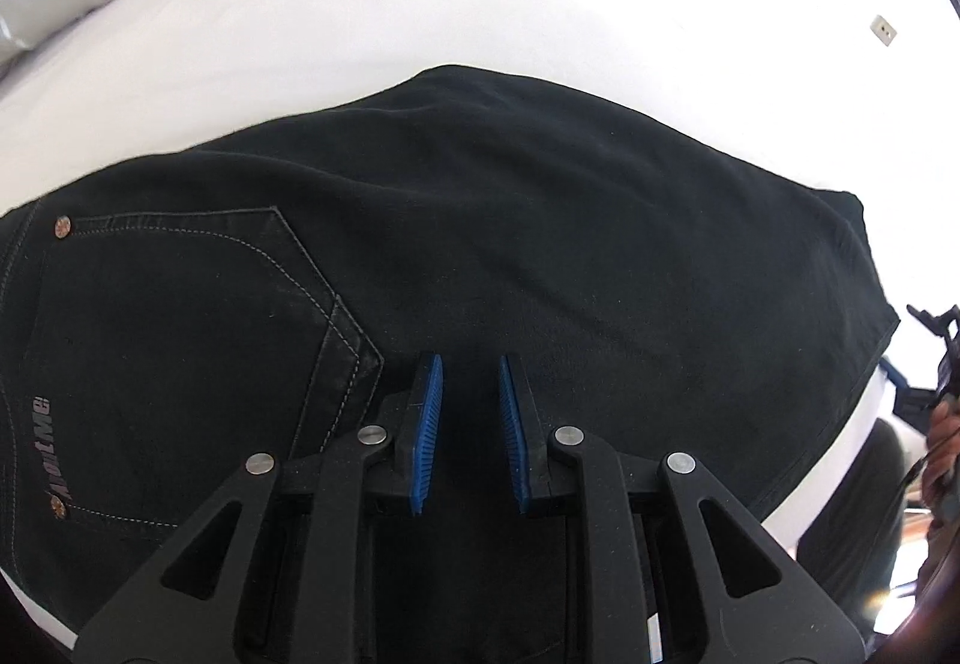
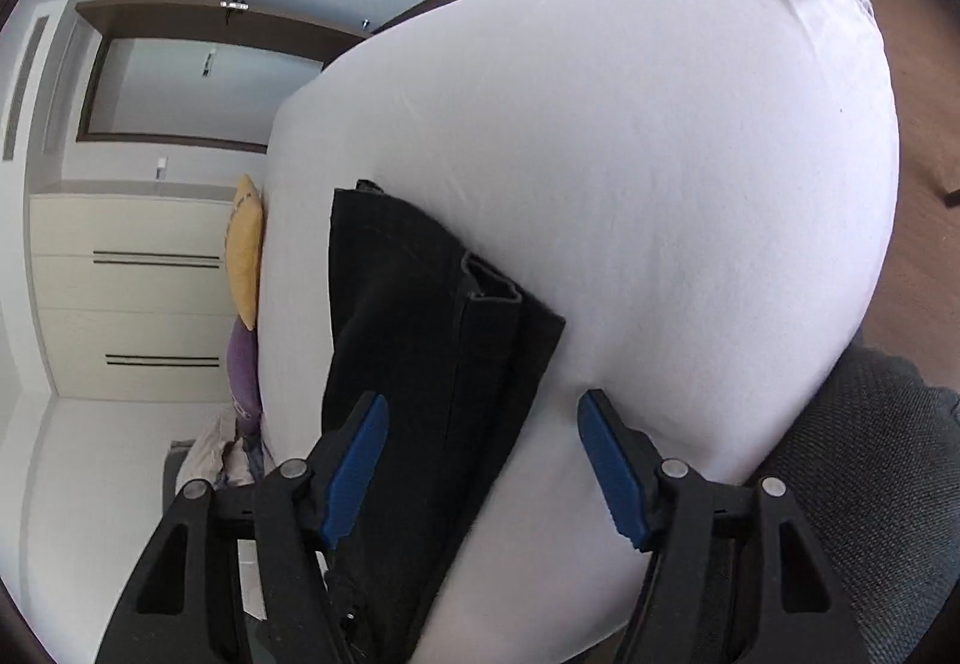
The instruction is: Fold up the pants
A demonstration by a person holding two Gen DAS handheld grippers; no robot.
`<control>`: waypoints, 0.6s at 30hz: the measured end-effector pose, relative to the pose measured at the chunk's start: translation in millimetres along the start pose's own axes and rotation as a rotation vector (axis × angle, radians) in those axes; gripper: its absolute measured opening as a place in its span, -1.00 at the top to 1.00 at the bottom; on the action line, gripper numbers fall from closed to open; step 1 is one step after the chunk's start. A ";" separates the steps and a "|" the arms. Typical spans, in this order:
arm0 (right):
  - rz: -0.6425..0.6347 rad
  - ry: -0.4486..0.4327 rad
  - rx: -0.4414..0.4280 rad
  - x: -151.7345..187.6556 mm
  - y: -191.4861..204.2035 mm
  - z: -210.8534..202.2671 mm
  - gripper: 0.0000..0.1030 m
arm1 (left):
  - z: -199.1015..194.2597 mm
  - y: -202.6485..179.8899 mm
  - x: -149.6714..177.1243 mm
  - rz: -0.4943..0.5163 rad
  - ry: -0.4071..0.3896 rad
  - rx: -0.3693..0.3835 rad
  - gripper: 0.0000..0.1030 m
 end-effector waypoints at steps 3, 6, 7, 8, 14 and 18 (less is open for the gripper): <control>0.043 -0.012 -0.100 -8.8 -4.4 4.2 -0.34 | 1.2 -0.6 1.9 -0.015 0.001 0.021 0.64; 0.094 -0.024 -0.183 -23.5 -11.7 9.7 -0.22 | -4.6 7.9 4.4 -0.013 0.004 0.022 0.64; 0.101 -0.042 -0.215 -23.7 -12.3 11.8 -0.21 | -5.0 6.1 4.7 -0.009 0.007 0.026 0.63; 0.108 -0.061 -0.238 -23.0 -14.7 11.9 -0.16 | -2.3 -3.9 3.6 -0.006 0.011 0.029 0.64; 0.111 -0.077 -0.251 -29.0 -18.0 11.9 0.44 | -11.7 -29.5 -0.9 0.005 -0.015 0.085 0.64; 0.097 -0.086 -0.228 -29.8 -9.8 17.5 0.58 | -6.5 -53.7 -15.7 0.025 0.007 0.110 0.63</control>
Point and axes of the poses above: each gripper's, at about its wrist camera, not at the fingertips, and z roughly the way its jaws point, y to its left, x to its underside, the point moved 4 cm from there along z, roughly the way its jaws point, and after that the axes turned 4 degrees about -z, right-handed, at the moved point
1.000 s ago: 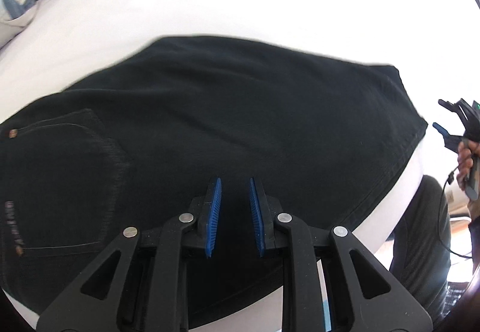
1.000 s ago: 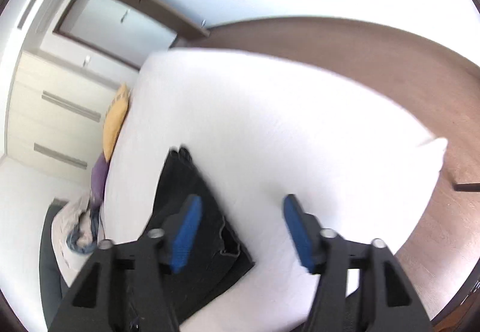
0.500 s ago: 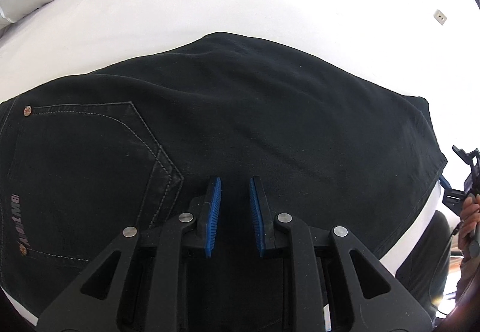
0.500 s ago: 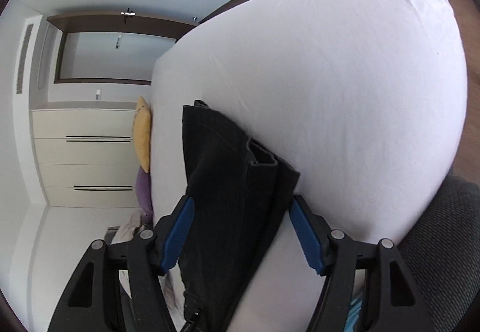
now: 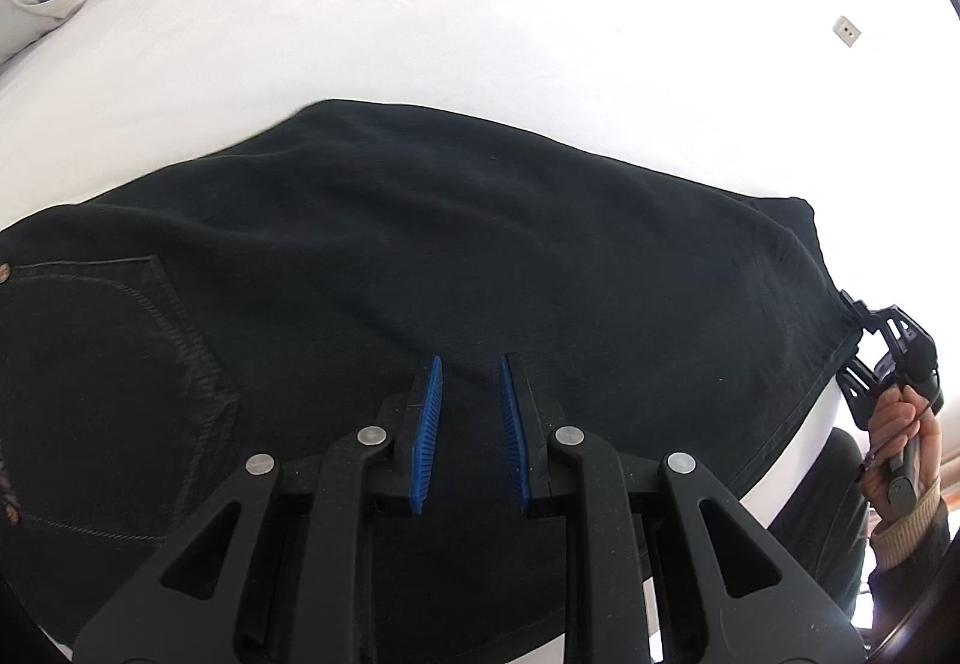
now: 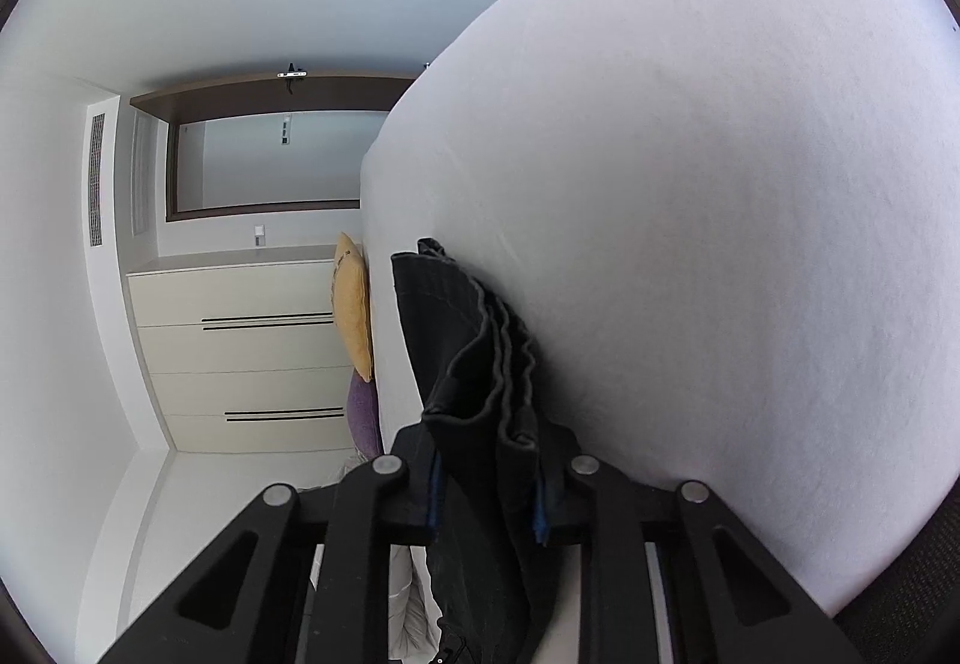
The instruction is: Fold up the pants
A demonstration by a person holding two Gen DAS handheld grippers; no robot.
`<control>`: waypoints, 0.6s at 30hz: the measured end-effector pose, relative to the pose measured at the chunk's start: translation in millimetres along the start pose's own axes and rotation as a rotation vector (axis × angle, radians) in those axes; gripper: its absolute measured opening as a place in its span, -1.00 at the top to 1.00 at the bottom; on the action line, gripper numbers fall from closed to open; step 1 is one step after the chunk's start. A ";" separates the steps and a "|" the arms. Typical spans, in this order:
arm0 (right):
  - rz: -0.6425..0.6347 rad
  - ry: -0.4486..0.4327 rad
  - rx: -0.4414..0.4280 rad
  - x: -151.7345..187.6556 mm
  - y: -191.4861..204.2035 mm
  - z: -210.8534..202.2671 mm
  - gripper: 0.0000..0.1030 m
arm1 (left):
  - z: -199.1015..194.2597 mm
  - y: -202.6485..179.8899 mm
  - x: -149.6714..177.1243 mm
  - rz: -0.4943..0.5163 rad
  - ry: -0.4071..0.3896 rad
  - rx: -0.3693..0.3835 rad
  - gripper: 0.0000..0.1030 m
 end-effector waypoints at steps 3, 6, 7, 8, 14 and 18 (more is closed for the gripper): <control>-0.034 -0.022 0.038 1.2 12.9 3.5 0.67 | 20.6 -2.9 -2.9 0.001 0.043 -0.011 0.64; -0.224 -0.023 0.111 11.1 53.9 11.3 0.74 | 25.9 8.3 -3.7 -0.058 0.043 0.023 0.64; -0.310 -0.013 0.138 18.6 73.5 16.3 0.74 | 23.9 13.2 -3.3 -0.075 0.045 0.040 0.64; -0.393 -0.001 0.159 28.4 90.6 20.8 0.74 | 20.7 18.7 -2.6 -0.089 0.047 0.059 0.64; -1.038 0.209 0.307 166.9 180.3 91.3 0.74 | 0.3 57.8 -3.2 -0.238 0.045 0.188 0.63; -1.439 0.407 0.456 275.7 155.6 138.0 0.75 | -8.4 66.7 -5.7 -0.326 0.039 0.297 0.59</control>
Point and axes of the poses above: each gripper's, at about its wrist camera, not at the fingertips, and z roughly the way its jaws point, y to its left, x to its underside, the point moved 4 cm from there along z, roughly the way its jaws point, and after that the axes turned 4 degrees about -z, right-handed, at the moved point
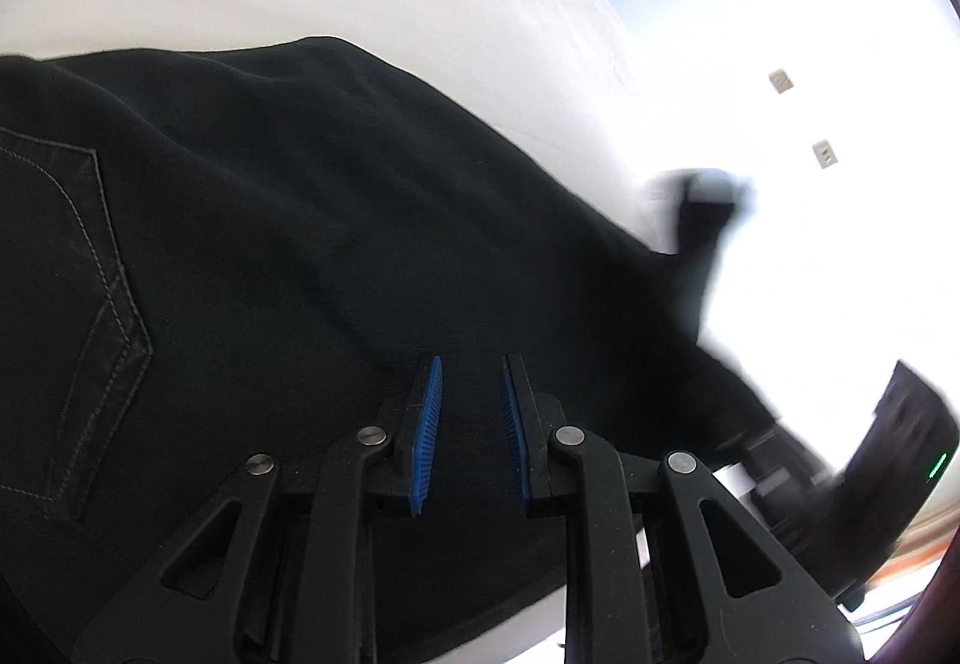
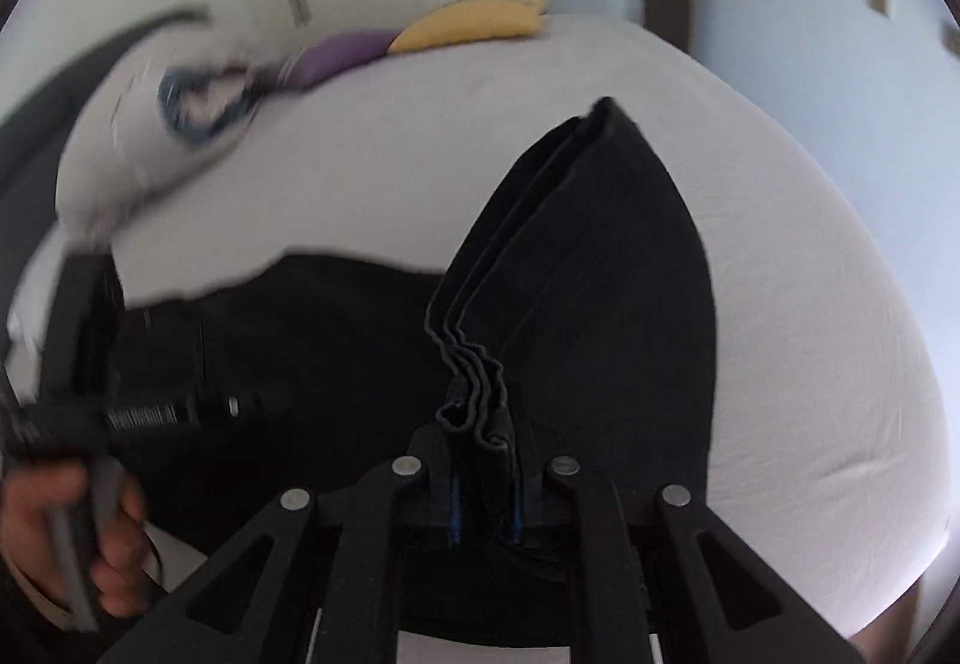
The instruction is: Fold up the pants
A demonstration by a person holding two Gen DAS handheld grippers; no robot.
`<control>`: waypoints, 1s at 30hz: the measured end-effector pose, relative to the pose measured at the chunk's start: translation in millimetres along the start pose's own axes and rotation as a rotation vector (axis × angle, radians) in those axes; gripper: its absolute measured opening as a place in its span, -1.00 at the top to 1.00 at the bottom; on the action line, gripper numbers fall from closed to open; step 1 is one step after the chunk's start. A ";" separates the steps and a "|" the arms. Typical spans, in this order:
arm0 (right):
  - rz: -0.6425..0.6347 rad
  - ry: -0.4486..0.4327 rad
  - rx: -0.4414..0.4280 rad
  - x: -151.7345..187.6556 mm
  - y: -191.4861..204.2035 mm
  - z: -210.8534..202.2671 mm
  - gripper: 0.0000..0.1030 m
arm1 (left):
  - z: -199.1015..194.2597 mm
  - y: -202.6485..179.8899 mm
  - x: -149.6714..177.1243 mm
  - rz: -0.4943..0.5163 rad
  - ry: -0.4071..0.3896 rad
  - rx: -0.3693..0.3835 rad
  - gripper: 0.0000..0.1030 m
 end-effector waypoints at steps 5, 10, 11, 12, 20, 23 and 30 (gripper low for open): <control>0.019 -0.027 -0.036 8.8 19.0 4.8 0.75 | -11.7 0.7 -7.3 -0.093 -0.035 0.109 -0.78; 0.016 -0.075 -0.021 15.1 22.0 -8.7 0.75 | -0.9 -7.8 -18.4 -0.142 0.010 0.182 -0.78; 0.018 -0.082 -0.018 11.2 24.0 -12.3 0.75 | 0.6 -10.1 -19.6 -0.140 0.017 0.184 -0.78; 0.014 -0.087 -0.017 9.8 26.8 -13.8 0.75 | 1.8 -12.3 -19.8 -0.135 0.026 0.188 -0.78; -0.074 -0.099 -0.096 -2.0 75.4 -18.7 0.75 | 2.3 -4.0 -23.5 -0.096 0.117 0.158 0.57; -0.101 -0.097 -0.124 -7.7 96.7 -13.3 0.74 | -14.9 15.2 -28.1 -0.080 0.105 0.141 0.81; -0.188 -0.097 -0.195 -20.1 151.7 7.9 0.74 | -57.2 64.3 -38.8 -0.075 0.072 0.088 0.85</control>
Point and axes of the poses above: each gripper's, at about its wrist camera, not at the fingertips, and z roughly the way its jaws point, y to its left, x to its underside, the point moved 4 cm from there along z, roughly the way its jaws point, and after that the axes turned 4 degrees about -z, right-handed, at the moved point
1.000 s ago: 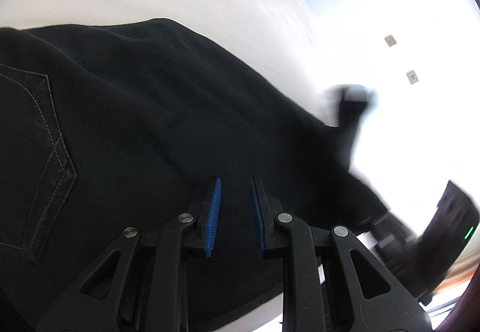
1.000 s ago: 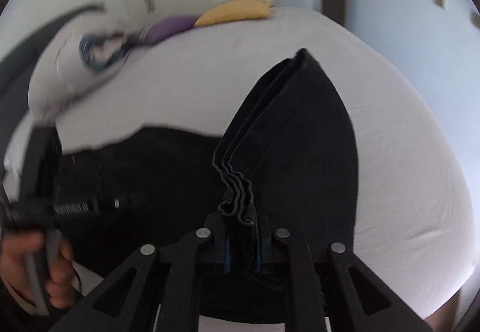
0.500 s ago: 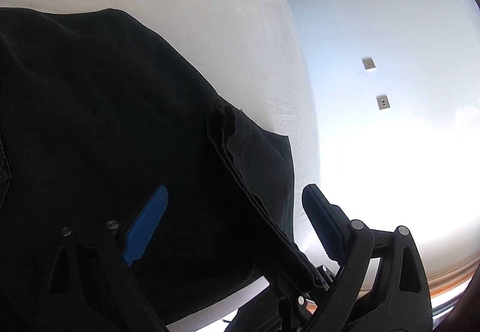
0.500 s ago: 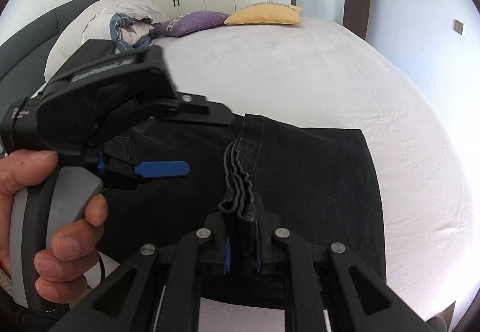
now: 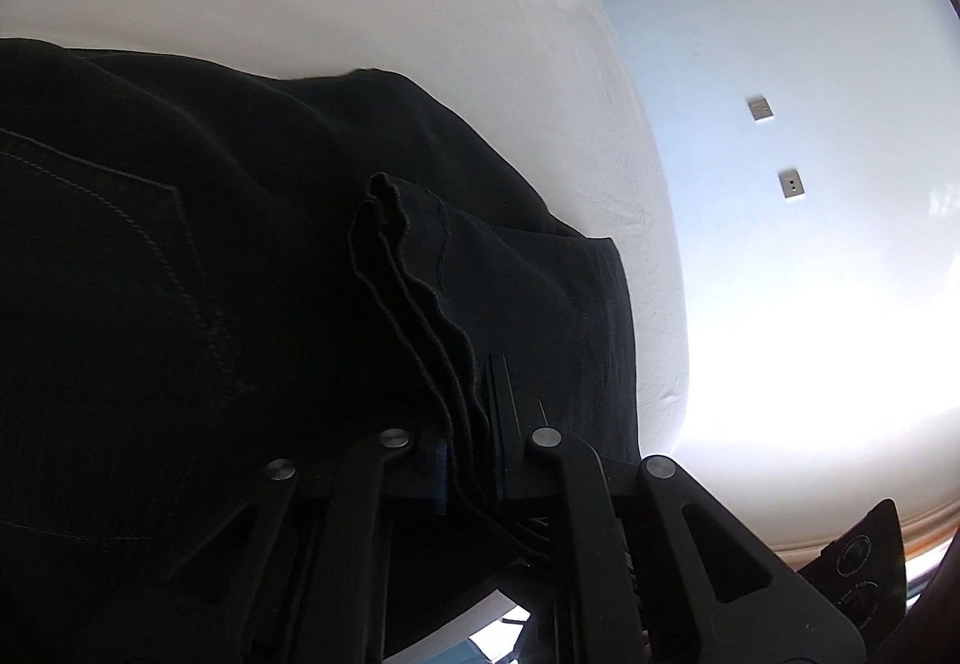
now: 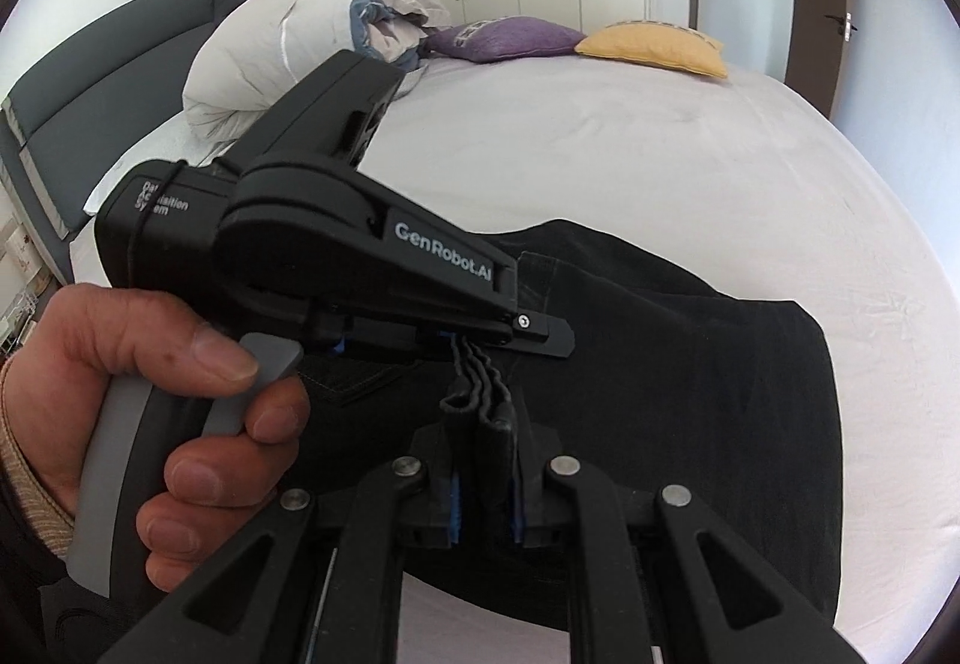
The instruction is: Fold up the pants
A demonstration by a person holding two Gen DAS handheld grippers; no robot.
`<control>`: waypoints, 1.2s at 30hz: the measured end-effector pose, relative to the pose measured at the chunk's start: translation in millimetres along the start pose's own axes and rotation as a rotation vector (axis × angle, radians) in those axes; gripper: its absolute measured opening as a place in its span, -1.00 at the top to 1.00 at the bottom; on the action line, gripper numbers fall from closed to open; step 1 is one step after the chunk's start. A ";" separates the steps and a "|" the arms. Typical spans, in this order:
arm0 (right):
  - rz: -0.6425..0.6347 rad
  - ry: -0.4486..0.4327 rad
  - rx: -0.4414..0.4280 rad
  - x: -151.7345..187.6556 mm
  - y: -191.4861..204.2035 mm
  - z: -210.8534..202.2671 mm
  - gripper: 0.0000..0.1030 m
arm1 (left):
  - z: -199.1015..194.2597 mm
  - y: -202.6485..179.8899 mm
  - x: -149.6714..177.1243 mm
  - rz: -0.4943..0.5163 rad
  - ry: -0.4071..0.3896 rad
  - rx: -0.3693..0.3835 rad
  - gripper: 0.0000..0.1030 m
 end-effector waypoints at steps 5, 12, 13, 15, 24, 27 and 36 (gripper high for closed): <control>-0.027 0.020 -0.041 -5.8 25.1 23.6 0.74 | -34.9 31.6 -2.2 -0.022 -0.018 -0.031 0.85; -0.055 0.062 -0.082 -4.5 47.8 43.1 0.73 | -44.9 61.2 7.9 -0.021 -0.024 -0.106 0.84; -0.056 0.072 -0.085 -1.8 48.9 45.5 0.73 | -44.8 65.9 8.5 -0.022 -0.021 -0.113 0.84; -0.051 0.083 -0.087 6.8 46.4 44.4 0.73 | -37.9 69.5 11.7 -0.021 -0.019 -0.116 0.84; 0.058 0.167 -0.244 19.5 36.2 37.4 0.05 | -41.9 65.3 18.7 -0.005 -0.017 -0.158 0.76; 0.116 0.137 -0.332 20.0 18.5 8.2 0.00 | -69.7 61.0 10.4 0.020 -0.088 -0.271 0.75; 0.564 0.016 -0.564 -14.7 -147.6 5.5 -0.04 | -58.4 11.5 31.2 0.135 -0.109 -0.170 0.75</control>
Point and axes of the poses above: each gripper's, at about its wrist camera, not at the fingertips, and z roughly the way its jaws point, y to its left, x to its underside, the point moved 4 cm from there along z, roughly the way its jaws point, and after that the axes turned 4 degrees about -z, right-handed, at the moved point
